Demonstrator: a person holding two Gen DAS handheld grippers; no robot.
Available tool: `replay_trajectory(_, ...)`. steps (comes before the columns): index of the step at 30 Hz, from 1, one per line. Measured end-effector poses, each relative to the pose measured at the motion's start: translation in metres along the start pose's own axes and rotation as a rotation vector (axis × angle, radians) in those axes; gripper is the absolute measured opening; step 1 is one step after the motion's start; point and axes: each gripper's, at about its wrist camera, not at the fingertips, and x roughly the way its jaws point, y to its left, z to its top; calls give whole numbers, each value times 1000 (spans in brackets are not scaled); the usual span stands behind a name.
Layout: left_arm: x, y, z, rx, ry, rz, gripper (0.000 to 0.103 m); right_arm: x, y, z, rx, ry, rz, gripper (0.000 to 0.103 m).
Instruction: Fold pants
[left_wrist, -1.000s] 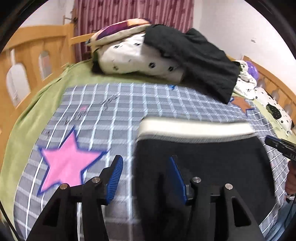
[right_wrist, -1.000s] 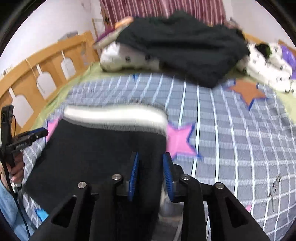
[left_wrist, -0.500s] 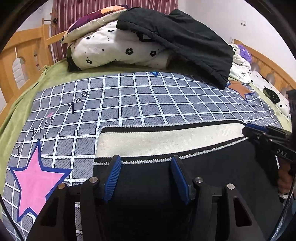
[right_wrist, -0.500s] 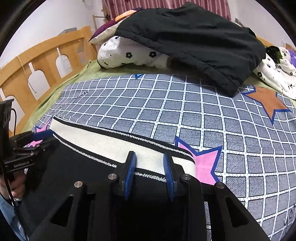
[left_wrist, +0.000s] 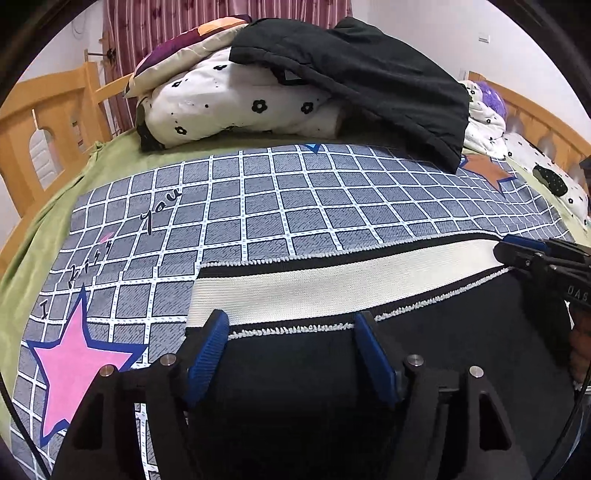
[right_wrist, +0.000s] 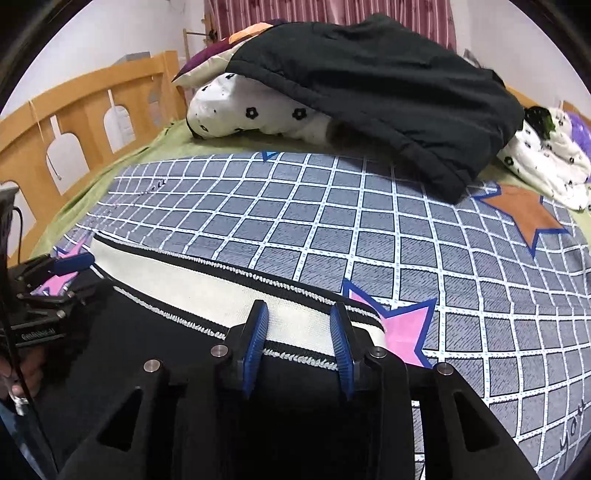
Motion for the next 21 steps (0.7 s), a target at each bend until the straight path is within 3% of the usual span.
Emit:
replay_trajectory(3,-1,-2,-1,-3,-6,-1,69,1,-6,-1,36,4,29,34)
replay_trajectory(11,-2,-3,-3,-2,-19,7,70,-2,1,-3,7,-10,-11,37)
replay_trajectory(15,-10,-7,-2,10,-70,147,72,-2,-1,-3,17,-11,-4,38)
replay_trajectory(21,5,11,-1,-65,-8,57,79,0,-3,-3,32,-10,9,40)
